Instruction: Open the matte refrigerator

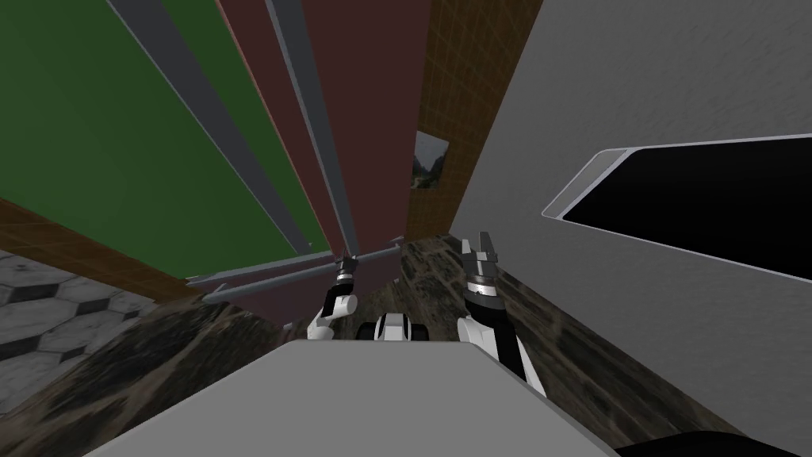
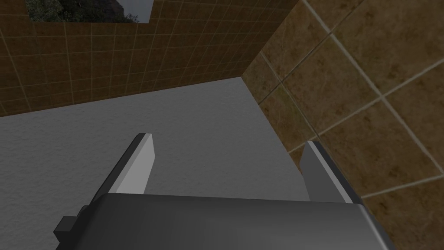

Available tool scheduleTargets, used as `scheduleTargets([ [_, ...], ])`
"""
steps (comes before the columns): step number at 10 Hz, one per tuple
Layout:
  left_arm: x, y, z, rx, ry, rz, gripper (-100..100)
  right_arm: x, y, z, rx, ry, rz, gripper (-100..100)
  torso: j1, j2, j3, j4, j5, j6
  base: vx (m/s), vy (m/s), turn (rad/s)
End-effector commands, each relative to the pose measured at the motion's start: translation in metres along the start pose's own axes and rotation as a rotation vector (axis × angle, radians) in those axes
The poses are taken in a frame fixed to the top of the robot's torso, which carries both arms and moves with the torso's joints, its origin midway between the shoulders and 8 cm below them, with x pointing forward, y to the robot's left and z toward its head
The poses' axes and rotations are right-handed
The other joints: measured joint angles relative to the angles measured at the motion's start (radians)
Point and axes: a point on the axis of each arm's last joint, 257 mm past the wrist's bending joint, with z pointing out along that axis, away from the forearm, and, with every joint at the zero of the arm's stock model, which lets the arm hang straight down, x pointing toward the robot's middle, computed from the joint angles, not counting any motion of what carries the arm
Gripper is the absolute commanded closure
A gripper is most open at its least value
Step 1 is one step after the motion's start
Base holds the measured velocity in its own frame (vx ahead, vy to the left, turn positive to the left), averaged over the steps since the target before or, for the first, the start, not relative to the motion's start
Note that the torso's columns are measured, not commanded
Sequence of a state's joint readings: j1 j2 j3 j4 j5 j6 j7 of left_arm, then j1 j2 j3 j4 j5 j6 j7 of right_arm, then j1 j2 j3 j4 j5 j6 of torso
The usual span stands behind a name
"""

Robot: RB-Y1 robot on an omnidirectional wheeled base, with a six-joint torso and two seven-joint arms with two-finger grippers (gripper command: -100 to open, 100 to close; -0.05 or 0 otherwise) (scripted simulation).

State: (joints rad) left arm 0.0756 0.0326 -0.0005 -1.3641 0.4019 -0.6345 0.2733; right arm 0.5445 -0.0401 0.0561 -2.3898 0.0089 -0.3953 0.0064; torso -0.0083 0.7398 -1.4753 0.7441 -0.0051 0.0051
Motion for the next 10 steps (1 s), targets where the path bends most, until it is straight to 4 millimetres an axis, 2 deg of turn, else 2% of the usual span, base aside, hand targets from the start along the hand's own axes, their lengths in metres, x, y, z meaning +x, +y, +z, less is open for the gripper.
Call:
scheduleTargets([
  [1, -0.004, -0.017, 0.004, 0.046, -0.029, 0.015, 100, 0.0, 0.0, 0.0, 0.0, 0.0, 0.0, 0, 0.0, 0.0, 0.0, 0.0, 0.0, 0.0, -0.083, -0.343, 0.166],
  [2, -0.007, -0.009, 0.0, 0.028, -0.032, 0.014, 100, 0.0, 0.0, 0.0, 0.0, 0.0, 0.0, 0, -0.002, 0.004, 0.002, 0.0, 0.0, 0.0, -0.058, -0.163, 0.057],
  [3, -0.017, -0.014, -0.004, 0.039, -0.058, 0.025, 100, 0.0, 0.0, 0.0, 0.0, 0.0, 0.0, 0, 0.01, 0.002, 0.001, 0.0, 0.002, -0.001, 0.021, -0.155, 0.062],
  [4, -0.023, -0.021, -0.004, 0.056, -0.074, 0.031, 100, 0.0, 0.0, 0.0, 0.0, 0.0, 0.0, 0, 0.011, -0.004, -0.002, -0.001, 0.003, -0.005, 0.063, -0.274, 0.179],
  [6, -0.036, -0.036, -0.006, 0.089, -0.107, 0.044, 100, 0.0, 0.0, 0.0, 0.0, 0.0, 0.0, 0, 0.0, -0.002, -0.001, -0.004, 0.001, -0.004, 0.028, -0.319, 0.181],
  [7, -0.036, -0.036, -0.006, 0.089, -0.107, 0.044, 100, 0.0, 0.0, 0.0, 0.0, 0.0, 0.0, 0, 0.001, 0.001, 0.001, -0.002, 0.001, -0.002, 0.014, -0.236, 0.085],
  [8, -0.042, -0.043, -0.007, 0.106, -0.123, 0.051, 100, 0.0, 0.0, 0.0, 0.0, 0.0, 0.0, 0, 0.004, 0.0, 0.0, -0.001, 0.001, 0.002, 0.032, -0.225, 0.078],
  [10, -0.054, -0.057, -0.009, 0.138, -0.156, 0.065, 100, 0.0, 0.0, 0.0, 0.0, 0.0, 0.0, 0, 0.0, -0.002, -0.002, 0.0, -0.001, 0.0, 0.005, -0.272, 0.134],
])
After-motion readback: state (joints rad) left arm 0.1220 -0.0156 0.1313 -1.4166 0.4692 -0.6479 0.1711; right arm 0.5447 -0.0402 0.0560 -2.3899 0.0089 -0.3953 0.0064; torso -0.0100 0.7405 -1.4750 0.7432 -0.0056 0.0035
